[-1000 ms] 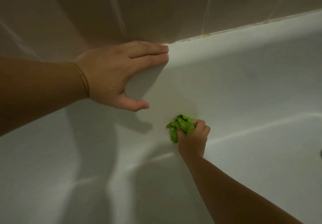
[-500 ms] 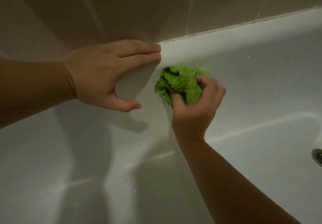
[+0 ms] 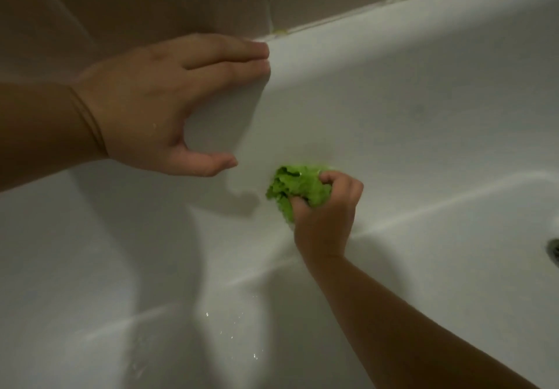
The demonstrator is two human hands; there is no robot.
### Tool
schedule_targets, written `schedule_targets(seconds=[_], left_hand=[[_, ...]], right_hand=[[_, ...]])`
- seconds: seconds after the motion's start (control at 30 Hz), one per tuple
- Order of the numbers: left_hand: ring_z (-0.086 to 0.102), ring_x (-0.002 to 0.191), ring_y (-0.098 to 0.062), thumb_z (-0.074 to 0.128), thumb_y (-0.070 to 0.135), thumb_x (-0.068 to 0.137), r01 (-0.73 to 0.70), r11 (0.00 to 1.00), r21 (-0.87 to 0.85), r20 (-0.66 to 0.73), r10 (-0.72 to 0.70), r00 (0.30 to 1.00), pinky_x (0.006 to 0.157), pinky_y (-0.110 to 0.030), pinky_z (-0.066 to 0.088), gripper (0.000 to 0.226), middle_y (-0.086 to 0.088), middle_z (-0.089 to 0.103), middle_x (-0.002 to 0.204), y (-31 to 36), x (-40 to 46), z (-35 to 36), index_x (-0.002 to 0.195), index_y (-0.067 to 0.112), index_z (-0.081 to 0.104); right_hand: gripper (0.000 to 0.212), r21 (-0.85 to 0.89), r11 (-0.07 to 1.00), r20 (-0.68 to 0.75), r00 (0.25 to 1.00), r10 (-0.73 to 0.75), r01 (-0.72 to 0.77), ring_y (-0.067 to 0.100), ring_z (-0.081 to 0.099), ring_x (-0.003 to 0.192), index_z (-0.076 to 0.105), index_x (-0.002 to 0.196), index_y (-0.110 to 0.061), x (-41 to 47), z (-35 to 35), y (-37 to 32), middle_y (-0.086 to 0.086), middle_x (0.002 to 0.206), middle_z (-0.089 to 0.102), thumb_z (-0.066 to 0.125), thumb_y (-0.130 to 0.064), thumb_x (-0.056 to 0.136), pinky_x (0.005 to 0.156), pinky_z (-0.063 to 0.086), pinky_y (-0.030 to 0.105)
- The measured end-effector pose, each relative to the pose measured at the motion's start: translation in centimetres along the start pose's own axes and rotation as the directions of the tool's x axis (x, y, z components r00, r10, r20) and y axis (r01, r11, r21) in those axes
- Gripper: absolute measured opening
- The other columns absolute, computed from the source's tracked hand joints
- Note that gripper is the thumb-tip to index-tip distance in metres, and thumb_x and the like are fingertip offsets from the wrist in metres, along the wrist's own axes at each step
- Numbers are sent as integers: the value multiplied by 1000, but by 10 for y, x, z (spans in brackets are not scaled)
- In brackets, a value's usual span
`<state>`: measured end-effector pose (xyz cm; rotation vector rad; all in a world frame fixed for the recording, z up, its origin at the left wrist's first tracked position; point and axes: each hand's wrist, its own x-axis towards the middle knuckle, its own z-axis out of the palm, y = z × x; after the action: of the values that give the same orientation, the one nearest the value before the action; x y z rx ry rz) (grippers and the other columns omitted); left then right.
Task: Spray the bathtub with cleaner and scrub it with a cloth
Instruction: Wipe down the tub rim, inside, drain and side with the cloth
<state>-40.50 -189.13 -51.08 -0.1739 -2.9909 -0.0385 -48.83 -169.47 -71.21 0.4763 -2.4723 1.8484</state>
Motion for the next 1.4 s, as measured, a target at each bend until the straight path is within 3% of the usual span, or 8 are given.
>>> schedule_targets(seconds=[0.13, 0.3, 0.6, 0.73, 0.9, 1.07, 1.27, 1.4], left_hand=[[44, 144, -34, 69, 61, 82, -88, 991, 98, -8, 90, 996, 113, -53, 42, 97, -16, 40, 159, 5, 19, -10, 155, 4, 40], [43, 145, -32, 70, 60, 82, -92, 990, 110, -18, 95, 995, 114, -51, 42, 96, -15, 40, 159, 11, 31, -9, 154, 3, 40], [44, 144, -32, 70, 59, 83, -115, 989, 92, -16, 117, 993, 118, -46, 38, 95, -16, 42, 157, 16, 53, -6, 152, 1, 43], [42, 145, -33, 70, 59, 83, -120, 990, 79, -1, 121, 993, 117, -49, 39, 95, -17, 41, 158, 18, 57, -6, 152, 0, 42], [42, 145, -34, 68, 61, 84, -118, 990, 78, -4, 119, 993, 115, -50, 40, 96, -18, 42, 157, 21, 69, -5, 152, 0, 42], [42, 146, -33, 67, 62, 84, -110, 992, 66, 3, 110, 994, 116, -50, 40, 96, -17, 40, 159, 26, 81, -3, 153, 1, 41], [34, 151, -25, 58, 76, 80, 31, 999, -39, 5, -31, 1000, 116, -56, 37, 99, 0, 30, 166, 31, 81, 12, 162, 31, 26], [36, 150, -20, 61, 76, 76, 85, 993, -81, 28, -83, 996, 114, -56, 40, 99, 8, 31, 165, 35, 87, 15, 161, 39, 24]], right_hand=[[46, 249, 959, -193, 977, -89, 137, 4, 55, 88, 58, 103, -12, 52, -32, -91, 8, 112, 50, 83, 2, 66, 84, 47, 18], [50, 248, 932, -230, 951, -207, 263, 21, 59, 103, 62, 111, -5, 74, -40, -100, 14, 118, 49, 78, 6, 65, 93, 53, 33], [60, -195, 981, 168, 985, 44, -11, 32, 52, 101, 48, 103, -32, 10, -19, 83, -10, 115, 34, 81, -1, 63, 89, 52, 48], [54, -177, 982, 182, 979, 95, -63, 29, 54, 97, 48, 100, -29, 13, -22, 80, -6, 113, 35, 81, -2, 66, 87, 48, 28], [56, 48, 998, -42, 998, -47, 49, -17, 44, 98, 55, 104, -21, 59, -42, -17, 7, 117, 42, 79, 4, 61, 85, 31, -2], [53, 153, 971, -208, 966, -153, 186, -20, 44, 95, 55, 104, -26, 110, -64, -86, 10, 121, 49, 82, -8, 63, 83, 39, 4], [56, 18, 987, -93, 984, -155, 157, 1, 45, 106, 59, 110, -13, 88, -58, -1, 6, 123, 41, 79, 2, 60, 90, 33, -1], [63, -122, 989, 91, 993, -77, 88, 19, 52, 111, 51, 109, -30, 64, -54, 79, -6, 126, 36, 85, -4, 62, 93, 52, 32]])
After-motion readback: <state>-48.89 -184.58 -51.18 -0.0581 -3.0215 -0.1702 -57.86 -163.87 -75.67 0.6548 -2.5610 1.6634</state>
